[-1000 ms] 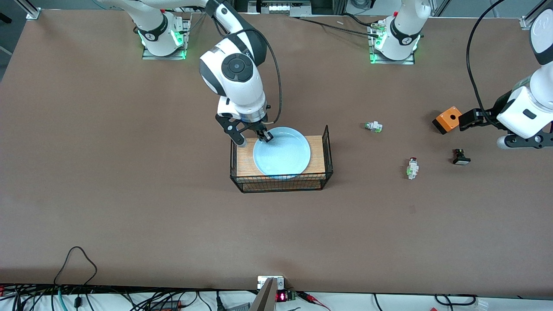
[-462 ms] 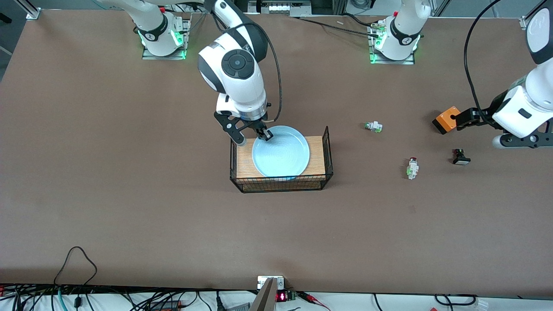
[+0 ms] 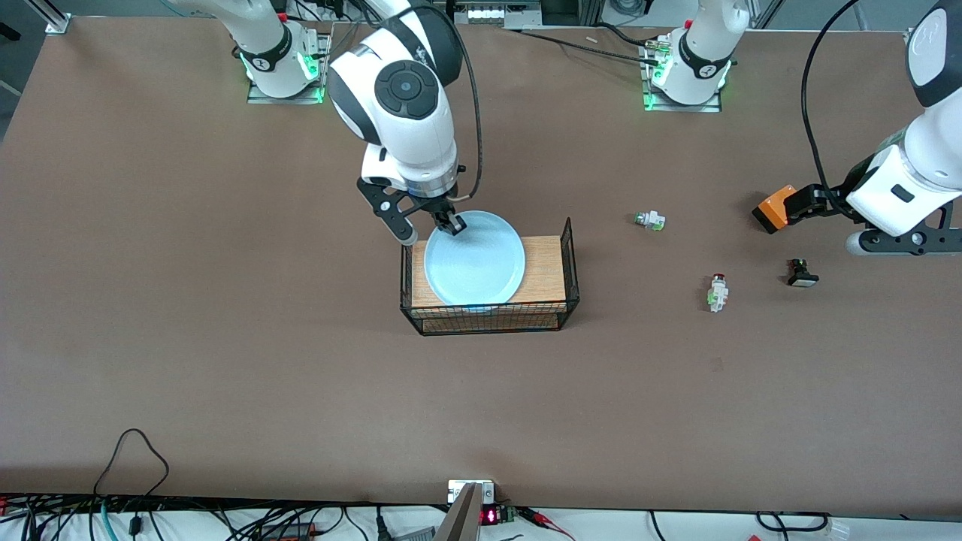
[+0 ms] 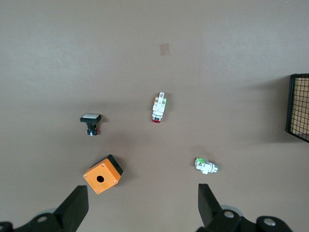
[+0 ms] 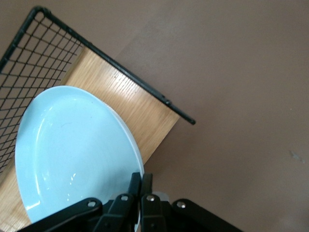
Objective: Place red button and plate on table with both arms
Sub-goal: 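Lift the plate out of the wire basket with the right gripper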
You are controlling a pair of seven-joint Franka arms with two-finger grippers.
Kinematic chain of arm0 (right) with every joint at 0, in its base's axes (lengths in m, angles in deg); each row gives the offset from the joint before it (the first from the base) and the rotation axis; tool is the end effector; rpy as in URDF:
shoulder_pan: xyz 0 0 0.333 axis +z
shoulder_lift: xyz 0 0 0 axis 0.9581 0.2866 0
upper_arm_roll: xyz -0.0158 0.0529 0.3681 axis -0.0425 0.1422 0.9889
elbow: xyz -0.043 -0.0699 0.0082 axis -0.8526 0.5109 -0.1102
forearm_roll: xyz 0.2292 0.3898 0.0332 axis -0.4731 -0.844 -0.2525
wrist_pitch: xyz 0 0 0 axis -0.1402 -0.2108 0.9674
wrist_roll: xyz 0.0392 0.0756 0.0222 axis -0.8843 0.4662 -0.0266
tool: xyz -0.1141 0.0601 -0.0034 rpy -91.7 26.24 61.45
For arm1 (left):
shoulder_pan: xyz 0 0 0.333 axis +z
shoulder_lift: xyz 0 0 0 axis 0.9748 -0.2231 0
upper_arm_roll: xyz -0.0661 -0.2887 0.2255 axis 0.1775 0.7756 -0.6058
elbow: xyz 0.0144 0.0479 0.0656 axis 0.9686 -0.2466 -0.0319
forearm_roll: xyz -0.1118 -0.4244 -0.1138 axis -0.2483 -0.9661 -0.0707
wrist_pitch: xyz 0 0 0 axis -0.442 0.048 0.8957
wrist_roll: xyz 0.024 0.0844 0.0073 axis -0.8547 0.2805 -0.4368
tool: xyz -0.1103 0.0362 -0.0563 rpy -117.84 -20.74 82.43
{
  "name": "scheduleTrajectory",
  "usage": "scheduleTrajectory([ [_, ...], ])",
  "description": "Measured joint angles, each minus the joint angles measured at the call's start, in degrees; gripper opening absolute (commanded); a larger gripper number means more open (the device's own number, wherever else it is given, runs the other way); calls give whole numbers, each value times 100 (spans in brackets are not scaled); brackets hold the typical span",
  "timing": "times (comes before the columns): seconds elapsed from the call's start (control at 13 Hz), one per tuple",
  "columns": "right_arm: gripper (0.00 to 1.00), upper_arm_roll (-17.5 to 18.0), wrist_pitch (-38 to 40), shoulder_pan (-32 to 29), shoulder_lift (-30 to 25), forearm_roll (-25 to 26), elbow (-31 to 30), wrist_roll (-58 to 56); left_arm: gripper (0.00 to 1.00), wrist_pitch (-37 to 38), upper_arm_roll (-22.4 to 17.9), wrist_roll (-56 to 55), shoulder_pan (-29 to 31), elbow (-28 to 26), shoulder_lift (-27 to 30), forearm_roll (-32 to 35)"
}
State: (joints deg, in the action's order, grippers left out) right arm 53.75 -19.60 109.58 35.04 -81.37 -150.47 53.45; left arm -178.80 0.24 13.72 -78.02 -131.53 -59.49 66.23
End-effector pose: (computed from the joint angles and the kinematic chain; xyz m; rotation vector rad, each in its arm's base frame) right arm 0.5904 0.5077 0.4474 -2.8206 1.3717 -0.0161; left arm 0.6506 -0.0283 0.5832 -3.0621 -0.0122 0.1677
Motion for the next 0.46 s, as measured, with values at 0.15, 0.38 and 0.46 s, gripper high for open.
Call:
scheduleTrajectory([
  [0.15,0,-16,278,-14,-65,-28,144,0,100,47,8,0,0,0,9,0],
  [0.38,0,-46,644,-25,-103,-229,490,0,100,92,49,0,0,0,19,0],
  [0.46,0,-53,724,-32,-115,-285,583,4,100,97,60,-2,0,0,19,0],
])
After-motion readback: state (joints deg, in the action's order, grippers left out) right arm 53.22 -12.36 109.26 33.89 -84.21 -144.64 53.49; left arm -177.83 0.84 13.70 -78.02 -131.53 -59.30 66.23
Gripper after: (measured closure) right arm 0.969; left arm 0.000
